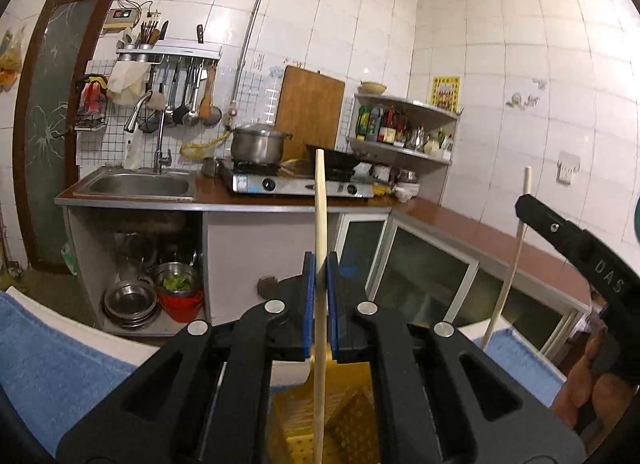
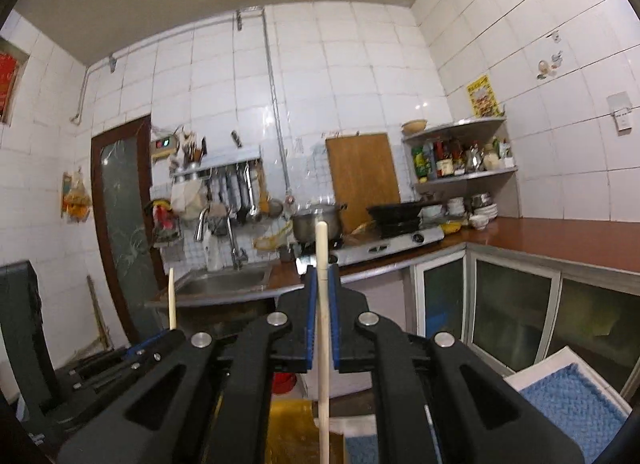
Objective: Organize utensils
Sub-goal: 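Lower both chopsticks into the yellow holder and open both grippers, then withdraw both grippers from the holder back toward the utensils, then grasp the dark-handled metal spoon with the left gripper while the right gripper grasps a chopstick, then lift the metal spoon and chopstick upright and carry them to the yellow holder, then lower the metal spoon and chopstick into the yellow holder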
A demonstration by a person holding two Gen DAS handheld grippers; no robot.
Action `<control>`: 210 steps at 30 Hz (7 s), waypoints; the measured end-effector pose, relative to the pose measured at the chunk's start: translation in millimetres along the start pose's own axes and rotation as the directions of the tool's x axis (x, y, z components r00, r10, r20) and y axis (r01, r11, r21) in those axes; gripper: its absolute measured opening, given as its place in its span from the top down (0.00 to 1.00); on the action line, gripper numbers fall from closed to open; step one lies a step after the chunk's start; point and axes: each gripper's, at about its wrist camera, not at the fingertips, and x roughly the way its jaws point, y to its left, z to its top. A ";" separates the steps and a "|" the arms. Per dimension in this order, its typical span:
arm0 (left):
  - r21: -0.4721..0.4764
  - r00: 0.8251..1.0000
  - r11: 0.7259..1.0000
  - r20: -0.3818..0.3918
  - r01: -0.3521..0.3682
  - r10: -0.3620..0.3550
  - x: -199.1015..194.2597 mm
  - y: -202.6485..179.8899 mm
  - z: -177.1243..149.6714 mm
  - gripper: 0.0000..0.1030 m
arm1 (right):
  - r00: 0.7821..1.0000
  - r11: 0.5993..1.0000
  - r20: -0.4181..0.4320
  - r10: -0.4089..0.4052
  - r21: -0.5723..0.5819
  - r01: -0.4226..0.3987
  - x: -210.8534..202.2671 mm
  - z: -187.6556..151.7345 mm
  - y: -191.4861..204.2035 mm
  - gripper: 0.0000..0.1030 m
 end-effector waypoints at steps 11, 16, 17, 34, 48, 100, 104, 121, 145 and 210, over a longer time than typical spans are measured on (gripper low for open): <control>0.017 0.999 1.000 -0.036 -0.005 0.005 -4.6 11.7 -35.2 0.96 | 0.998 0.999 -0.060 0.011 -0.038 -0.013 2.1 -49.1 -7.5 0.94; 0.012 0.998 1.000 -0.056 -0.004 0.005 -6.1 14.4 -42.7 0.96 | 0.996 0.999 -0.084 0.010 -0.029 -0.013 1.6 -60.6 -12.0 0.94; 0.013 0.998 1.000 -0.060 -0.006 0.006 -6.8 13.9 -44.3 0.96 | 0.996 0.999 -0.088 0.008 -0.032 -0.011 1.1 -63.2 -12.1 0.94; -0.015 0.986 0.999 -0.160 -0.042 0.039 -38.4 25.6 -48.7 0.51 | 0.982 0.999 -0.188 -0.003 -0.048 -0.007 -29.0 -56.1 -6.4 0.52; 0.006 0.977 0.997 -0.195 -0.082 0.082 -137.8 39.1 -53.3 0.05 | 0.939 0.987 -0.309 -0.153 -0.102 0.127 -110.9 -52.2 2.5 0.38; 0.118 0.773 0.992 -0.626 -0.038 0.104 -146.3 21.4 -206.8 0.56 | 0.687 0.979 -0.704 -0.180 -0.057 0.198 -153.8 -204.4 11.3 0.81; 0.125 0.763 0.992 -0.638 -0.037 0.108 -142.3 20.6 -207.6 0.56 | 0.654 0.973 -0.729 -0.202 -0.074 0.218 -148.5 -205.4 15.3 0.81; 0.100 0.746 0.992 -0.653 -0.080 0.126 -123.2 30.1 -199.3 0.93 | 0.631 0.965 -0.748 -0.206 -0.048 0.258 -130.9 -203.3 15.0 0.89; -0.054 0.827 0.996 -0.562 -0.065 0.024 -147.3 42.5 -174.4 0.94 | 0.772 0.980 -0.631 -0.072 0.098 0.172 -148.3 -167.3 -7.1 0.94; 0.083 0.991 0.997 -0.131 0.005 0.006 -58.0 -30.8 53.2 0.98 | 1.000 0.999 -0.001 -0.006 0.044 0.006 -35.2 58.9 -3.3 0.94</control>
